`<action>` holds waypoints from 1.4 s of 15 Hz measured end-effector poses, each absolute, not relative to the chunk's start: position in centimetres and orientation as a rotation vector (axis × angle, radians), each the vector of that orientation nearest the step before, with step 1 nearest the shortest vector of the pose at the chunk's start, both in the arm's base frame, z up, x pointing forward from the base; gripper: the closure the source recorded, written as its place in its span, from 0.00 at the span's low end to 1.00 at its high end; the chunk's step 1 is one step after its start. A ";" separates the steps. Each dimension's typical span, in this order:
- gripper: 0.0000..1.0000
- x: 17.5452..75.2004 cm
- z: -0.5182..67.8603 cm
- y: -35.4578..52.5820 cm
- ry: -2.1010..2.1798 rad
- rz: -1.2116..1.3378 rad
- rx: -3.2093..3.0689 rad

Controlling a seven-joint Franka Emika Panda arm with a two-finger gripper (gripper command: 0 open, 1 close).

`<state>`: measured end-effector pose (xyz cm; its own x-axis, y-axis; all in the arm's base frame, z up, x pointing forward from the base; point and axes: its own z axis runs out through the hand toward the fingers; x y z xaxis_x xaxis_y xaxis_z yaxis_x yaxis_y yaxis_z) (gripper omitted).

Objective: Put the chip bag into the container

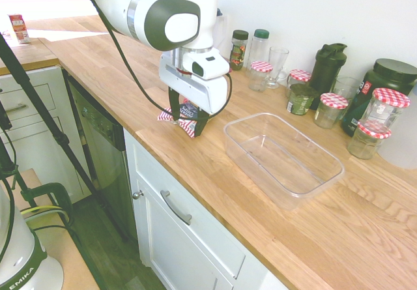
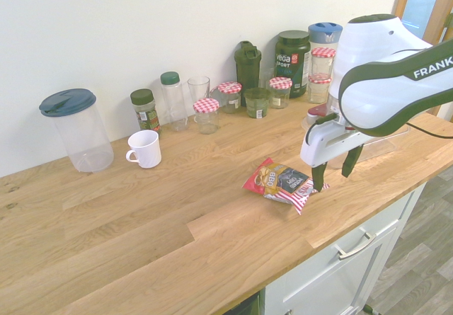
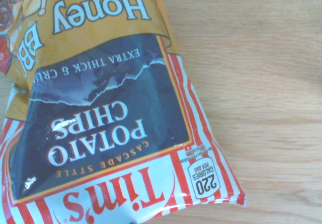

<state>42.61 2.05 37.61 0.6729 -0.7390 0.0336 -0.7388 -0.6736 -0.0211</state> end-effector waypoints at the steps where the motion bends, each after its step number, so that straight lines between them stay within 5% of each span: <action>1: 0.00 42.6 37.6 2.0 1.267 -0.062 -2.868; 19: 0.00 40.5 35.4 17.1 1.276 -0.477 -3.124; 20: 1.00 40.9 35.0 17.3 1.288 -0.501 -3.128; 21: 1.00 41.2 34.7 17.5 1.300 -0.525 -3.133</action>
